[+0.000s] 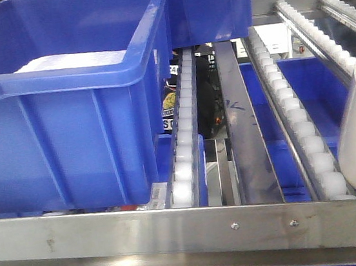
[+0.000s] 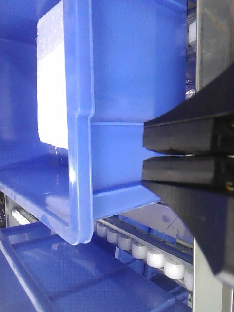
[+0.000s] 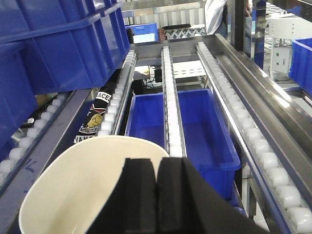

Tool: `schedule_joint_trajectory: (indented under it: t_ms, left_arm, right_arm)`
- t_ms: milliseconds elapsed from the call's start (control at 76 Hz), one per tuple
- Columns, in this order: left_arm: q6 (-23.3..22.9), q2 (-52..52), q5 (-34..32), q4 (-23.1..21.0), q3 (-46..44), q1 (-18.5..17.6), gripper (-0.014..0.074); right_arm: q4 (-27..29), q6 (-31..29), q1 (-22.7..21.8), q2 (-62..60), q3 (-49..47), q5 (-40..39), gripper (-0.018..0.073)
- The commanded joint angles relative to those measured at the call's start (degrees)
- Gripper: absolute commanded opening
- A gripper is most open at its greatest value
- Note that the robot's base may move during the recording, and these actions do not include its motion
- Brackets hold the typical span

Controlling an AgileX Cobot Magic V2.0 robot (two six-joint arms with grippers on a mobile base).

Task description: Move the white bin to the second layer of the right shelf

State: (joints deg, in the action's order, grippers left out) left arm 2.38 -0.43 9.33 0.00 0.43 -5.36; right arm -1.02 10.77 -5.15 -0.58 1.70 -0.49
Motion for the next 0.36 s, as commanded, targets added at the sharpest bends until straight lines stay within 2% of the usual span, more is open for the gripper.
schedule_joint_trajectory:
  t_ms: [0, 342]
  left_arm:
    - [-0.18, -0.81, -4.9, 0.0, 2.11, -0.26, 0.0085]
    - [-0.18, -0.81, -4.9, 0.0, 2.11, -0.26, 0.0085]
  right_arm:
    - [-0.68, -0.09, -0.21, -1.14, -0.91, -4.81, 0.0052]
    - [-0.68, -0.09, -0.21, -1.14, -0.91, -4.81, 0.0052]
